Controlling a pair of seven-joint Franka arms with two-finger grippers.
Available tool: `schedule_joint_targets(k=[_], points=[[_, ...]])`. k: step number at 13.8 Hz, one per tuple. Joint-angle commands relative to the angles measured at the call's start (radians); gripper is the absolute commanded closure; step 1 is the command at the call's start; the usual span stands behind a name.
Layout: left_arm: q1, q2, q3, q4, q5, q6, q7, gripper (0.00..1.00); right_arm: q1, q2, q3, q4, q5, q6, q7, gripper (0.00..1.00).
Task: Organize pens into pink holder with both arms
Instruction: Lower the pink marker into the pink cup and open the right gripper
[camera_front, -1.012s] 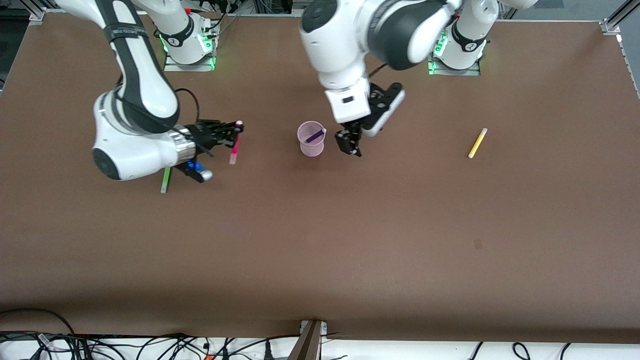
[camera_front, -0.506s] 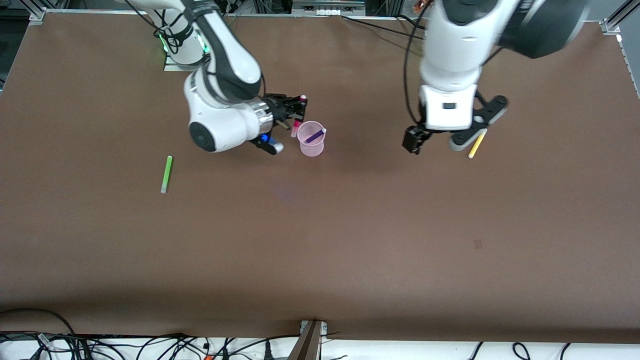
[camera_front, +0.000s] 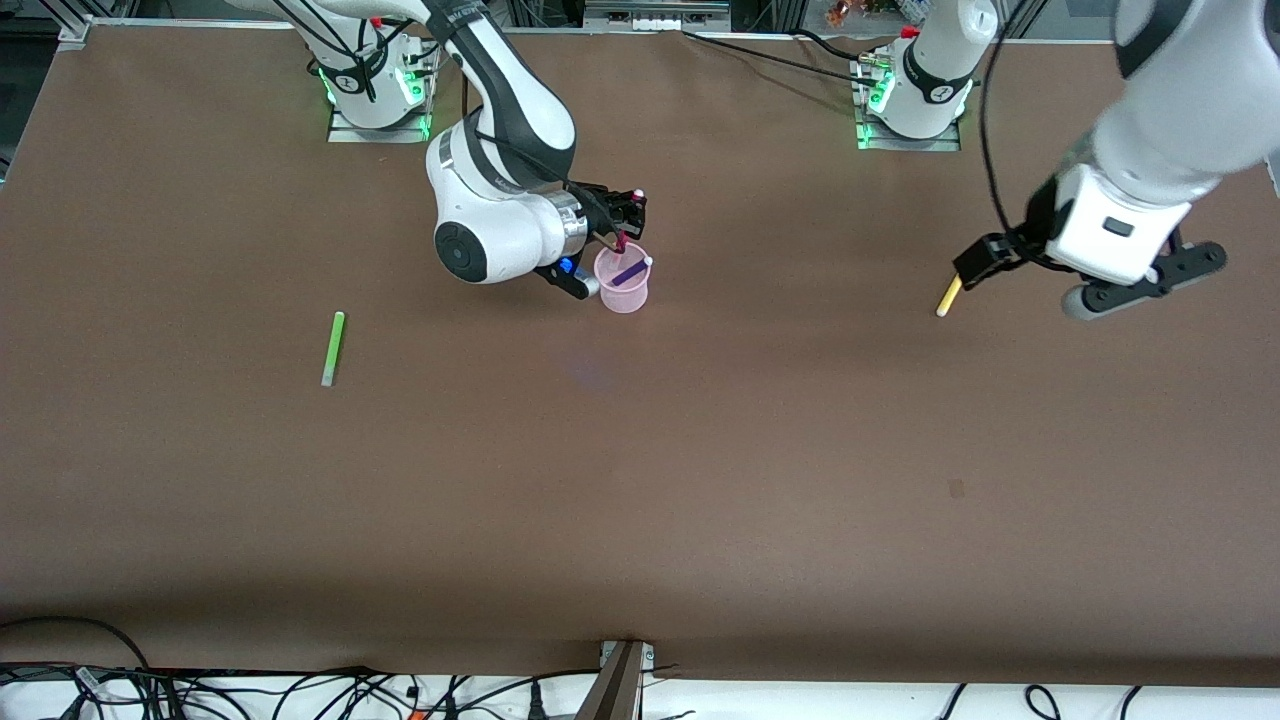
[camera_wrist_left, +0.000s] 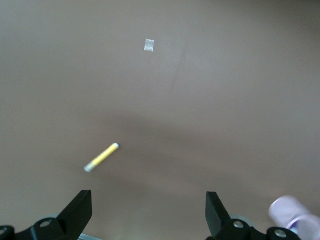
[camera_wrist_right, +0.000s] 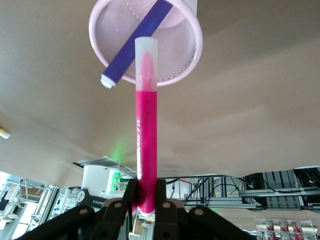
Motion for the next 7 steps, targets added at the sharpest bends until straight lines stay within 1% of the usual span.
schedule_joint_targets(k=[1, 4, 5, 7], points=[[0.082, -0.020, -0.015, -0.069, -0.038, 0.015, 0.222, 0.00, 0.020, 0.020, -0.009, -0.003, 0.024, 0.026, 0.006, 1.00], [0.122, -0.038, -0.014, -0.142, -0.023, 0.070, 0.374, 0.00, 0.020, 0.031, -0.009, 0.001, 0.024, 0.038, 0.006, 1.00], [0.128, -0.060, -0.011, -0.190, -0.017, 0.112, 0.414, 0.00, 0.019, 0.037, -0.009, 0.004, 0.025, 0.041, 0.006, 1.00], [0.160, -0.100, -0.014, -0.277, 0.008, 0.201, 0.433, 0.00, 0.022, 0.051, -0.009, 0.004, 0.025, 0.068, 0.006, 1.00]])
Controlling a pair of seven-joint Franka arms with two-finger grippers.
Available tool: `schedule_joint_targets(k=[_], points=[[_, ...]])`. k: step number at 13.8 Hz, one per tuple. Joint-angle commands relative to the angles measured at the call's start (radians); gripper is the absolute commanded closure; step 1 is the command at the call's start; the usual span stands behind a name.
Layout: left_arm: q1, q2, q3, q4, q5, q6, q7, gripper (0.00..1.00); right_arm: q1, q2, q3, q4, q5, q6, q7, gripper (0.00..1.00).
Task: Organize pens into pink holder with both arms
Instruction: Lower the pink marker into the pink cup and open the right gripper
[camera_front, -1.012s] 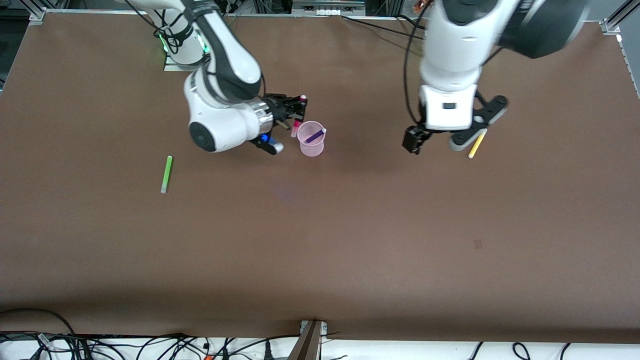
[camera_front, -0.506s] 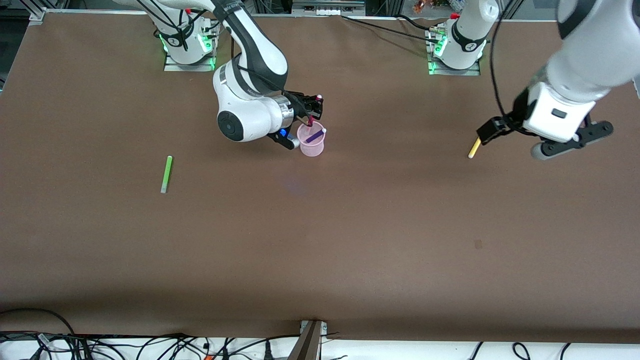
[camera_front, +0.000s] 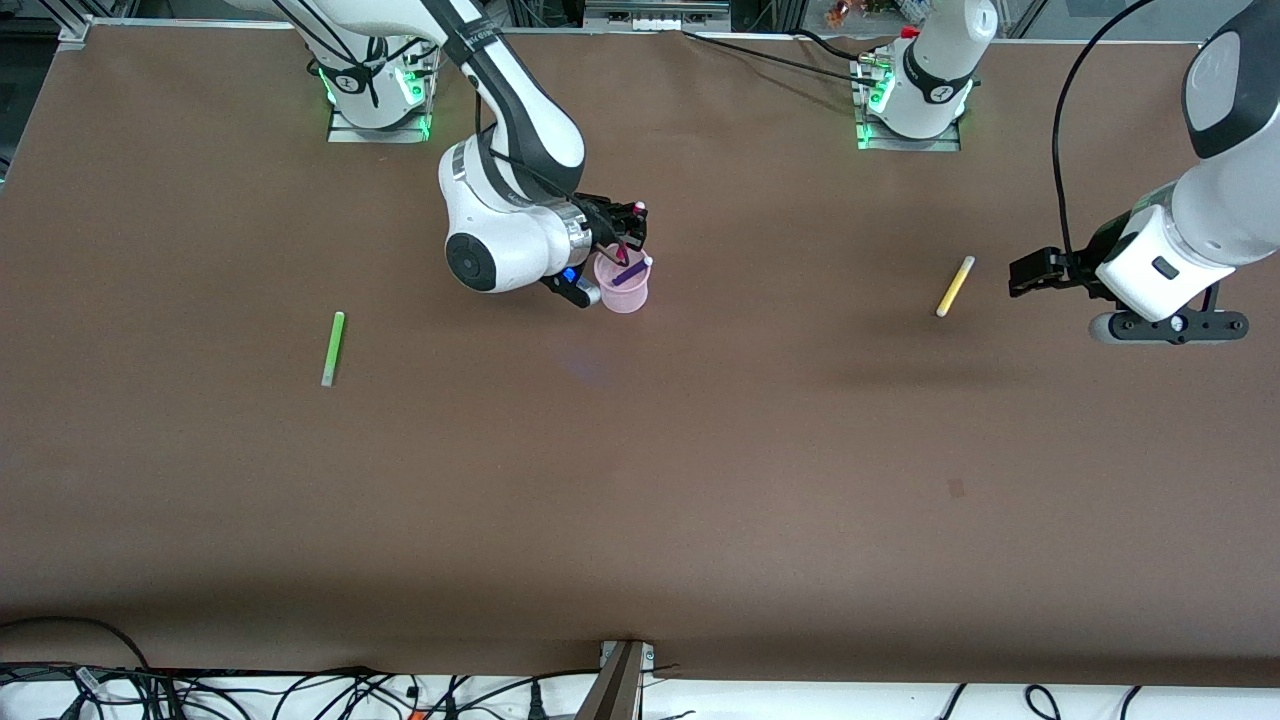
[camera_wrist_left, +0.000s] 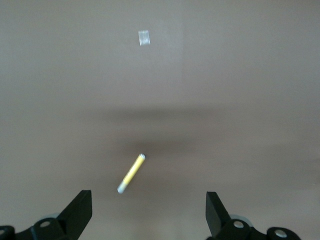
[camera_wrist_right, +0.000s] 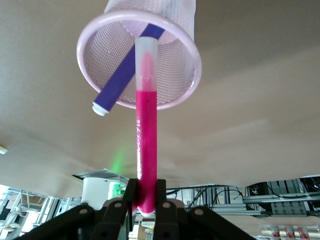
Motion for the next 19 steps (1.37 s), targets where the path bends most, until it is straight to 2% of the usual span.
schedule_joint_targets(k=[1, 3, 5, 8, 11, 13, 14, 15, 16, 17, 19], points=[[0.040, -0.085, -0.015, -0.133, 0.018, 0.090, 0.057, 0.00, 0.024, 0.019, -0.009, 0.005, 0.022, 0.031, 0.006, 1.00], [0.038, -0.078, -0.015, -0.127, 0.016, 0.091, 0.056, 0.00, 0.028, 0.023, -0.009, 0.005, 0.022, 0.044, 0.004, 1.00], [0.038, -0.075, -0.015, -0.125, 0.016, 0.091, 0.056, 0.00, 0.028, 0.026, -0.009, 0.005, 0.022, 0.046, 0.004, 0.91], [0.037, -0.074, -0.015, -0.124, 0.016, 0.092, 0.056, 0.00, 0.025, 0.026, -0.009, 0.009, 0.022, 0.045, 0.003, 0.30], [0.037, -0.068, -0.015, -0.122, 0.016, 0.092, 0.056, 0.00, 0.025, 0.016, -0.013, 0.025, 0.013, 0.040, 0.001, 0.01], [0.037, -0.068, -0.015, -0.122, 0.016, 0.092, 0.056, 0.00, 0.020, -0.006, -0.028, 0.043, -0.030, 0.038, -0.002, 0.00], [0.037, -0.068, -0.015, -0.122, 0.016, 0.092, 0.056, 0.00, 0.020, -0.021, -0.044, 0.057, -0.109, 0.038, -0.006, 0.00], [0.037, -0.068, -0.015, -0.122, 0.016, 0.091, 0.056, 0.00, 0.020, -0.033, -0.056, 0.080, -0.227, 0.037, -0.006, 0.00], [0.037, -0.068, -0.015, -0.122, 0.016, 0.087, 0.056, 0.00, 0.020, -0.049, -0.082, 0.101, -0.337, 0.034, -0.005, 0.00], [0.037, -0.068, -0.015, -0.122, 0.016, 0.084, 0.056, 0.00, 0.018, -0.065, -0.126, 0.117, -0.404, 0.029, -0.019, 0.00], [0.035, -0.068, -0.015, -0.122, 0.013, 0.081, 0.054, 0.00, 0.018, -0.119, -0.188, 0.124, -0.420, 0.025, -0.084, 0.00]])
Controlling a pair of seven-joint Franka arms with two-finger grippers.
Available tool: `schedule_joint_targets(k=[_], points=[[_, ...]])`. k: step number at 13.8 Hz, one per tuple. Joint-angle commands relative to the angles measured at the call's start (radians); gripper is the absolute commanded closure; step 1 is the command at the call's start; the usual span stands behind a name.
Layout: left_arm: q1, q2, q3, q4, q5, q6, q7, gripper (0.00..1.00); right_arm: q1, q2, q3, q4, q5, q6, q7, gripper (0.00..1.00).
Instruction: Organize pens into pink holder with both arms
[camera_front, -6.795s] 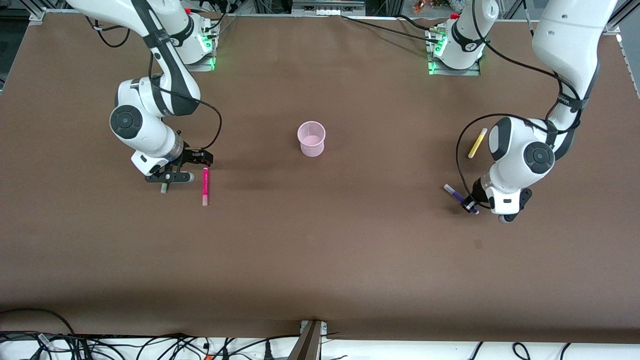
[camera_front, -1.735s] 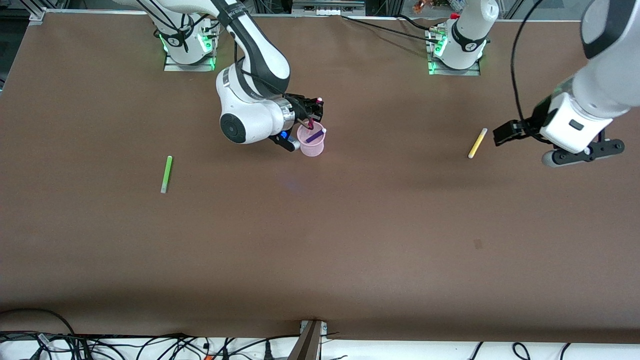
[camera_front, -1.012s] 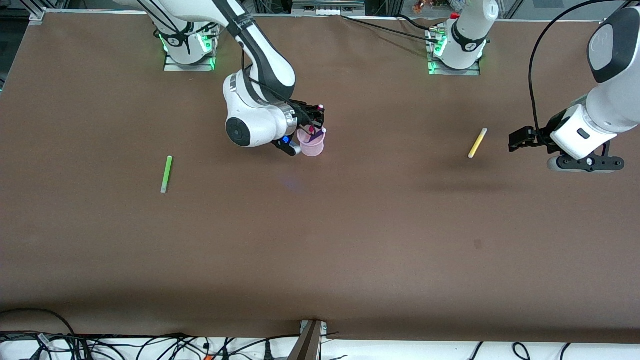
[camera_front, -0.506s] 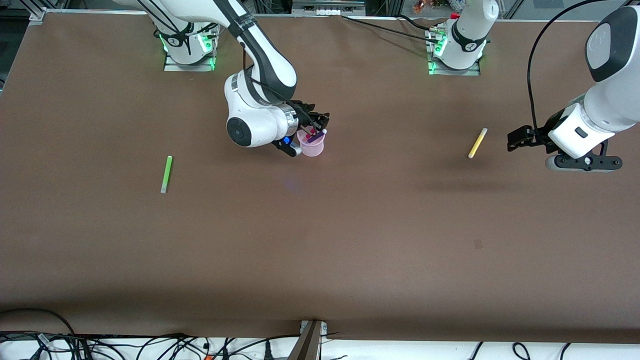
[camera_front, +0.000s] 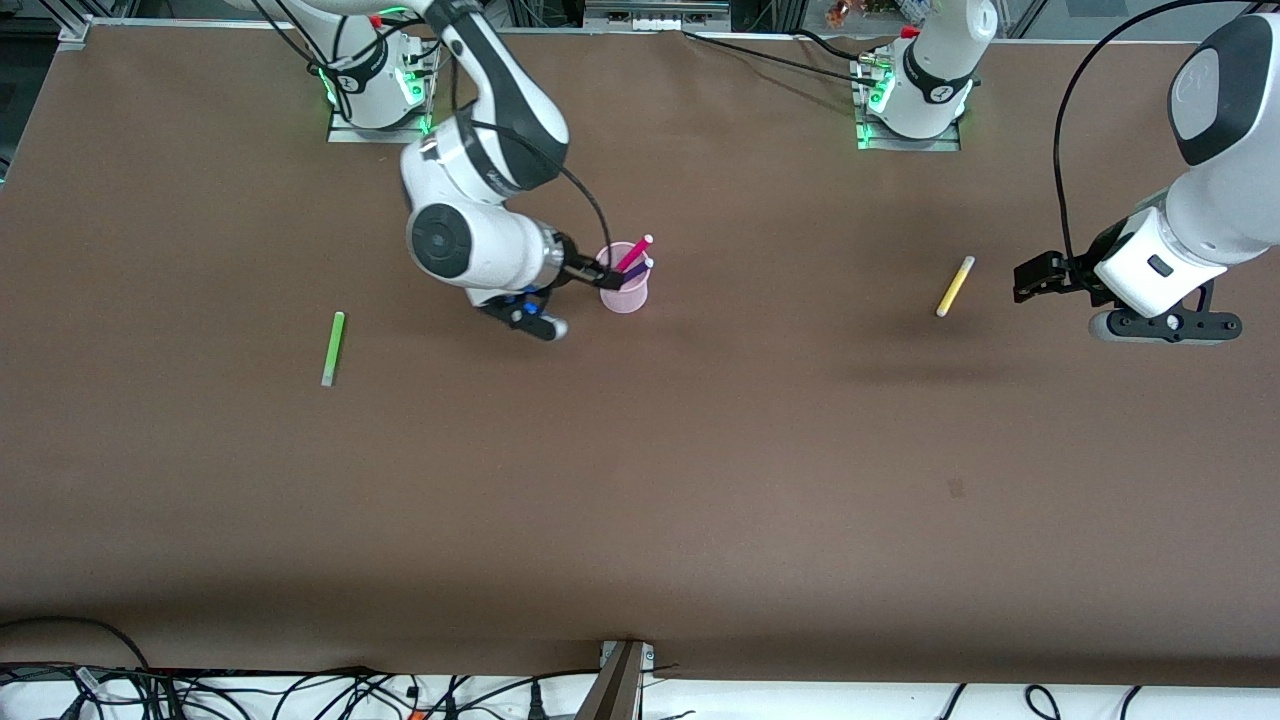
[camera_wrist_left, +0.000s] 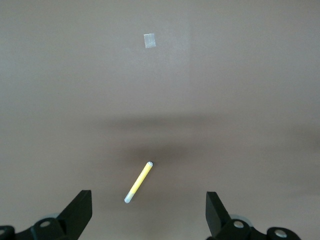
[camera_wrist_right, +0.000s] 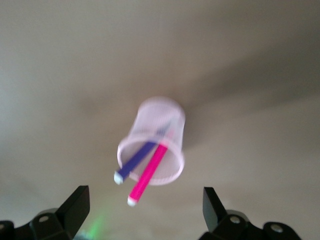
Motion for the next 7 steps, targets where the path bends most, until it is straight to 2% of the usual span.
schedule_joint_targets(k=[1, 2, 4, 5, 7], points=[[0.010, -0.024, -0.008, -0.019, 0.002, 0.004, 0.021, 0.00, 0.005, -0.089, -0.091, 0.003, -0.042, -0.046, -0.075, 0.00], [0.010, -0.024, -0.008, -0.019, 0.000, 0.004, 0.021, 0.00, 0.005, -0.109, -0.125, 0.006, -0.075, -0.086, -0.113, 0.00], [0.010, -0.024, -0.008, -0.019, 0.000, 0.004, 0.020, 0.00, 0.005, -0.182, -0.150, 0.013, -0.233, -0.156, -0.190, 0.00], [0.010, -0.024, -0.008, -0.019, -0.001, 0.003, 0.020, 0.00, 0.005, -0.216, -0.159, 0.013, -0.284, -0.182, -0.226, 0.00], [0.010, -0.024, -0.008, -0.019, -0.001, 0.004, 0.021, 0.00, 0.005, -0.290, -0.202, 0.010, -0.326, -0.244, -0.315, 0.00]])
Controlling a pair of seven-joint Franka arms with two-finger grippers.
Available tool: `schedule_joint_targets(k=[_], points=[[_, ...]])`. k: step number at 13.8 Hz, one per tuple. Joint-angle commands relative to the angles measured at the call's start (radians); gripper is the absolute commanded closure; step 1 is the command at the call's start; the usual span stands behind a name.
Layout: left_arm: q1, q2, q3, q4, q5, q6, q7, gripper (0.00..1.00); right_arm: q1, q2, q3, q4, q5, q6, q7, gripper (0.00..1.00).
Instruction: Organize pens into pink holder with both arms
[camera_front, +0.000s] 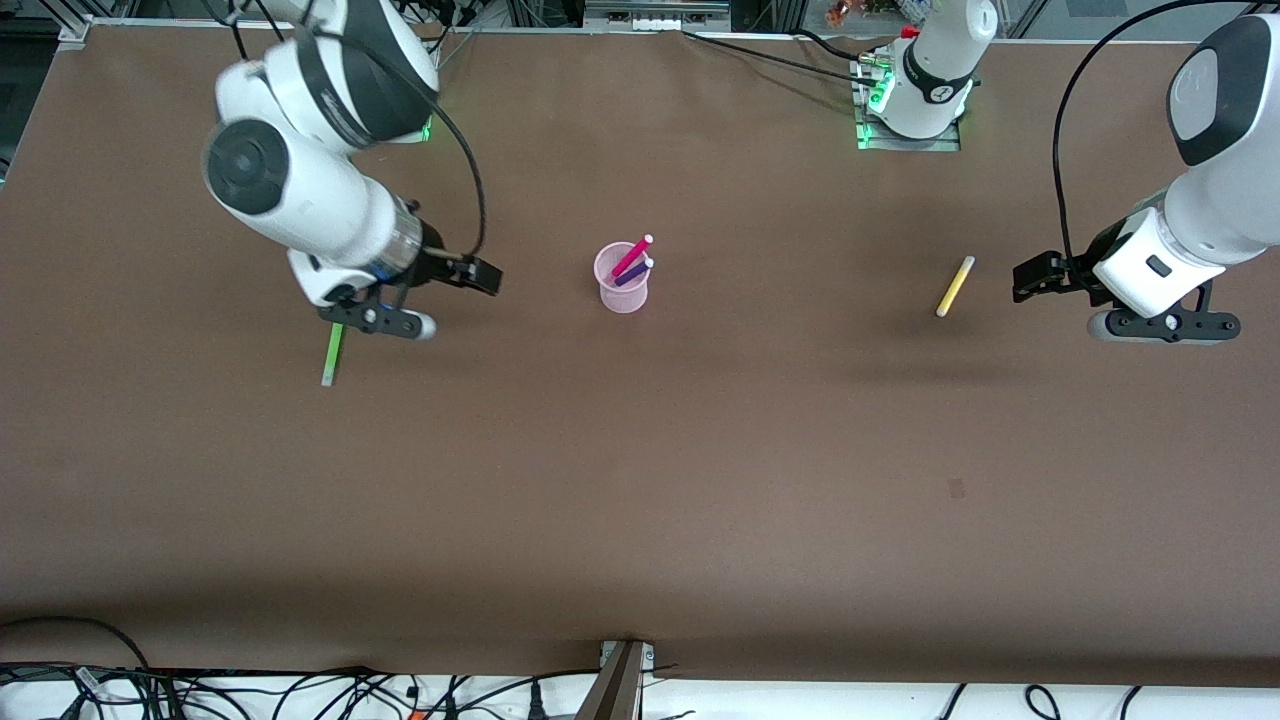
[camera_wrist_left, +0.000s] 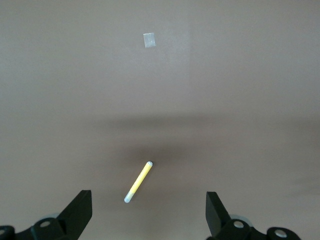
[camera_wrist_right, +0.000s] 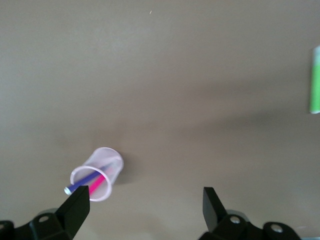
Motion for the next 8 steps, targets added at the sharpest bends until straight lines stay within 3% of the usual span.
schedule_joint_targets(k=[1, 4, 5, 6, 8], points=[[0.010, -0.022, -0.007, -0.018, -0.001, 0.004, 0.021, 0.00, 0.008, -0.114, -0.046, -0.019, -0.069, -0.075, -0.112, 0.00], [0.010, -0.019, -0.007, -0.018, -0.001, 0.004, 0.021, 0.00, 0.008, -0.185, -0.095, -0.033, -0.111, -0.119, -0.202, 0.00], [0.010, -0.019, -0.007, -0.018, -0.001, 0.004, 0.021, 0.00, -0.021, -0.188, -0.086, -0.034, -0.117, -0.122, -0.224, 0.00], [0.010, -0.019, -0.007, -0.018, 0.001, 0.004, 0.021, 0.00, -0.101, -0.188, -0.013, -0.031, -0.120, -0.124, -0.230, 0.00], [0.010, -0.018, -0.007, -0.018, 0.001, 0.004, 0.021, 0.00, -0.372, -0.199, 0.255, -0.027, -0.155, -0.124, -0.265, 0.00]])
